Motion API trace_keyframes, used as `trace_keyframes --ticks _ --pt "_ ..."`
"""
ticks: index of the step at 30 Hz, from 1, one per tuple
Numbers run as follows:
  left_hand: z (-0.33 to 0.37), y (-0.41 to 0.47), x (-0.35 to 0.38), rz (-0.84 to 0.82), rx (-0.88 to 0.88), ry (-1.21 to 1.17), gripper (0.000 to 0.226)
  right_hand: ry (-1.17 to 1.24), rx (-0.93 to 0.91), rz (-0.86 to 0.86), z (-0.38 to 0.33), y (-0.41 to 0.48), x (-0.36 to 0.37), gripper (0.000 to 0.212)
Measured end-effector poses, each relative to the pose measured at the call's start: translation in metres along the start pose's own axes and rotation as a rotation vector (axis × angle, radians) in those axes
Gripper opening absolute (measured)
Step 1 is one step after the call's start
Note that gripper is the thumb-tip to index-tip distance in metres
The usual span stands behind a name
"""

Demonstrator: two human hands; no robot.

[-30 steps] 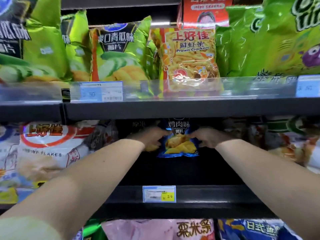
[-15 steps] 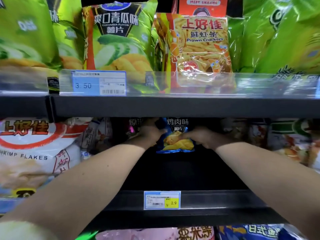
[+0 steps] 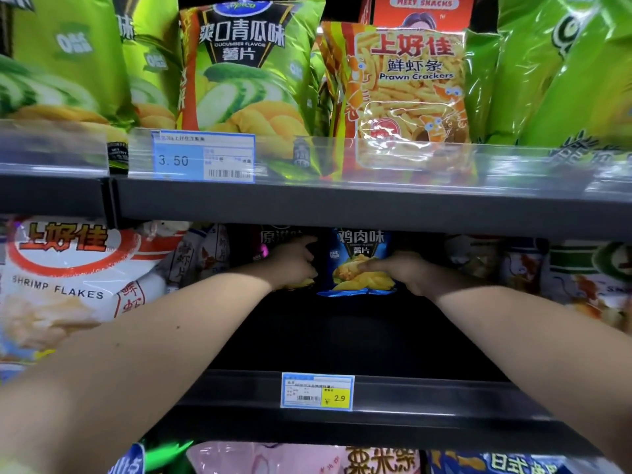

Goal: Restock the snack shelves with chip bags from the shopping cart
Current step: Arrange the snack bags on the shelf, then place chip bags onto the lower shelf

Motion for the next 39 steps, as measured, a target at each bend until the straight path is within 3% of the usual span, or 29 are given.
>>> trace_keyframes --ticks 3,6,10,12,16,20,29,33,39 --pt "0.005 -0.006 0.008 0.096 0.068 -0.065 0.066 -0.009 -0.025 0.055 0.004 0.006 -0.003 0.065" --pt "0.012 -0.014 0.011 0.165 0.211 -0.055 0.059 -0.016 -0.115 -0.019 0.004 0.002 0.013 0.056" --pt "0.022 -0.026 0.007 0.023 0.461 0.475 0.062 -0.035 -0.216 -0.060 -0.003 -0.010 0.025 0.046" --pt "0.022 -0.030 0.008 -0.090 0.472 0.740 0.068 -0.135 -0.228 -0.056 -0.007 -0.017 0.018 0.045" --pt "0.026 -0.034 0.010 -0.229 0.396 0.891 0.075 -0.590 -0.242 -0.117 -0.009 -0.028 -0.008 0.093" --pt "0.052 -0.044 0.003 -0.183 0.379 0.881 0.069 -0.772 -0.398 -0.031 -0.002 -0.045 -0.025 0.111" --pt "0.126 -0.094 0.035 -0.016 0.223 0.770 0.048 -0.949 -0.585 0.172 0.012 -0.111 -0.047 0.056" --pt "0.163 -0.120 0.055 0.023 0.137 0.753 0.038 -0.960 -0.587 0.247 0.026 -0.152 -0.070 0.045" --pt "0.209 -0.154 0.084 0.115 0.264 0.688 0.039 -0.976 -0.682 0.392 0.063 -0.219 -0.104 0.037"
Point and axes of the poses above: each hand's wrist, its own y-axis towards the middle knuckle, its own x-axis out of the palm, z = x × y, the point moved 2 cm from there along y, towards the middle knuckle, and after that the axes turned 9 degrees about x, right-handed, at the moved point
